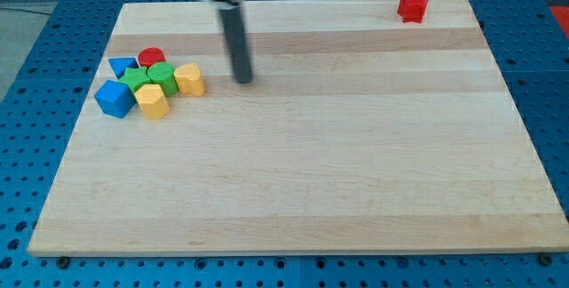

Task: Move the red star slightly to the top center of the board

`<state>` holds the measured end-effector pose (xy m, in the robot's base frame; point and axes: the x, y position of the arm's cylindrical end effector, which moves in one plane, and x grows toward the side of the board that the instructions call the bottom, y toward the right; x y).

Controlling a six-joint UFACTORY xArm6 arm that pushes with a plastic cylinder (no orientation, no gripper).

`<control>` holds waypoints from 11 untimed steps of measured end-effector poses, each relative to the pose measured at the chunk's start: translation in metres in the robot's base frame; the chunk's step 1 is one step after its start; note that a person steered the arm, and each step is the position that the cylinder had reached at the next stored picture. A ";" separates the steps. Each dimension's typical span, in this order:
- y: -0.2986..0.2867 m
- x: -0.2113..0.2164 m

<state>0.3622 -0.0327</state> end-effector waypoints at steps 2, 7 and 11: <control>0.217 -0.058; 0.218 -0.108; 0.179 -0.140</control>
